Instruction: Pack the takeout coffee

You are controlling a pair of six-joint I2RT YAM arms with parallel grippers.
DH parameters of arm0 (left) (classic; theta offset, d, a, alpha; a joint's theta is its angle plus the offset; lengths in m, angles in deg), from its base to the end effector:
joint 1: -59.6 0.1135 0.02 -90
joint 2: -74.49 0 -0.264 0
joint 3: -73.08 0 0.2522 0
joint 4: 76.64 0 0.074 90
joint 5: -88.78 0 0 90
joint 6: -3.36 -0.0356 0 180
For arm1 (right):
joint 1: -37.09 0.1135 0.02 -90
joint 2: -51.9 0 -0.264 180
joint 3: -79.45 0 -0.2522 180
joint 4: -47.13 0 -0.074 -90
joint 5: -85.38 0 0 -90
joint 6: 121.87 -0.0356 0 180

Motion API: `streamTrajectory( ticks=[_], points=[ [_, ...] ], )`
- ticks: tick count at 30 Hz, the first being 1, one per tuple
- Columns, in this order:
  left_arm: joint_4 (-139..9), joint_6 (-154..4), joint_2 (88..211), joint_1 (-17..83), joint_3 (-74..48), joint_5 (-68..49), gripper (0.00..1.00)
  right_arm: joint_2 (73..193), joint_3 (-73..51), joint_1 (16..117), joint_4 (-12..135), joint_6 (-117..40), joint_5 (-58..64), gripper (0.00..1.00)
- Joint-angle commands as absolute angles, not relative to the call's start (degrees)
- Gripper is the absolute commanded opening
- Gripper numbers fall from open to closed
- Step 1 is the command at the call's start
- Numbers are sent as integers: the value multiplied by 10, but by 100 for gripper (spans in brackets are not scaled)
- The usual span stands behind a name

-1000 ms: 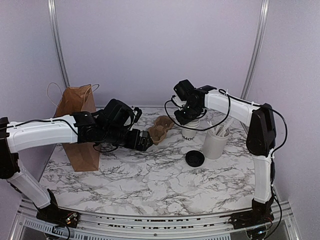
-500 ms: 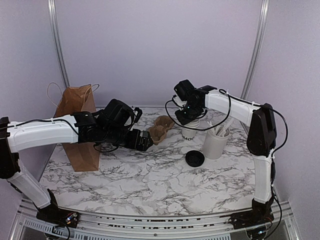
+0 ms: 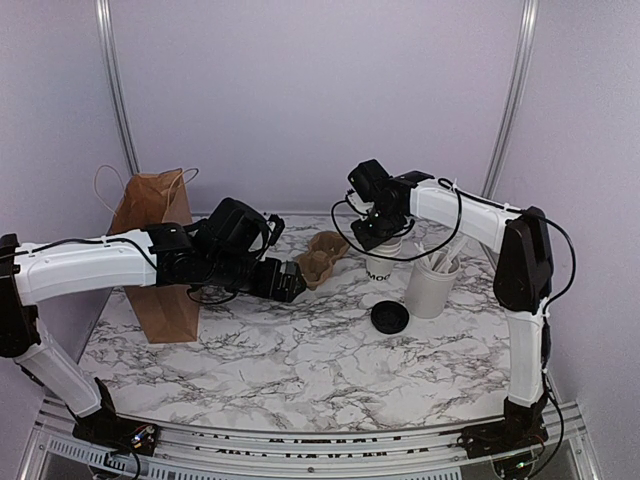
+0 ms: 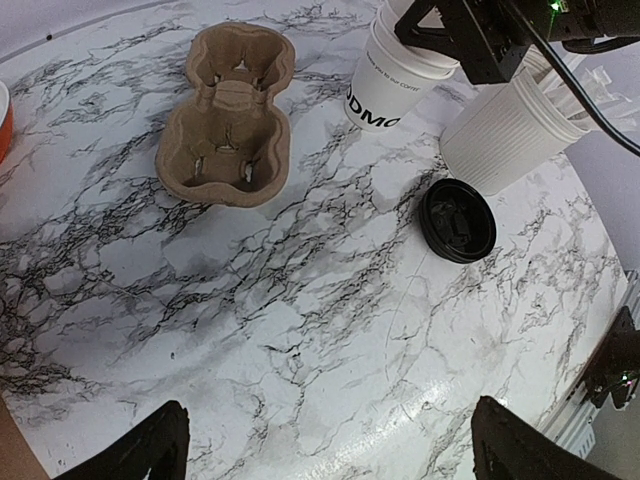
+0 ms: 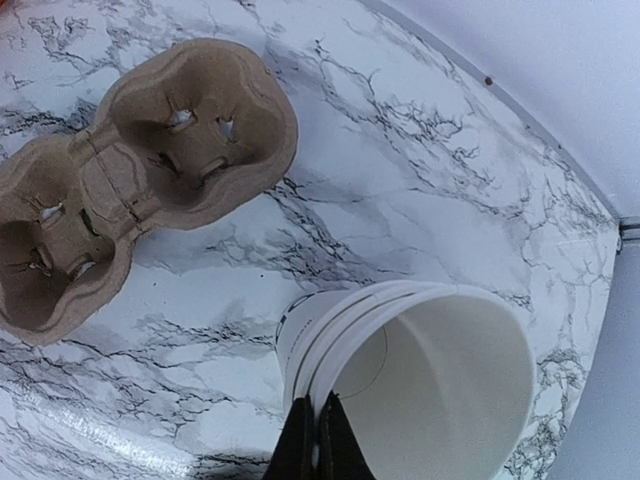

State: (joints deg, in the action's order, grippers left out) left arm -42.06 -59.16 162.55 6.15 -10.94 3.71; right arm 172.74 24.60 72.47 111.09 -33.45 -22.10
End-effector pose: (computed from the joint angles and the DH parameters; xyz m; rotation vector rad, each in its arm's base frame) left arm 0.2098 -0.2779 0.2913 0.4759 2.2782 -0.6502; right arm 0.3824 0.2584 0.2660 -0.6377 2.4635 -0.1521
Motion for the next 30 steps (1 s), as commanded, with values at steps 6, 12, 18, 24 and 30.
streamTrajectory(
  ticks=[6, 12, 18, 24, 30],
  points=[
    [-428, -591, 1631, 64, -125, 28, 99, 1711, 288, 741, 1130, -319, -271, 4],
    [-428, -591, 1631, 63, -122, 28, 99, 1704, 303, 744, 1129, -318, -235, 8],
    [-437, -583, 1637, 64, -121, 26, 99, 1707, 312, 761, 1139, -318, -228, 2],
    [-460, -547, 1661, 64, -130, 26, 99, 1703, 306, 787, 1142, -319, -206, 0],
    [-521, -486, 1687, 67, -124, 7, 99, 1671, 245, 803, 1125, -330, -172, 0]
  ],
)
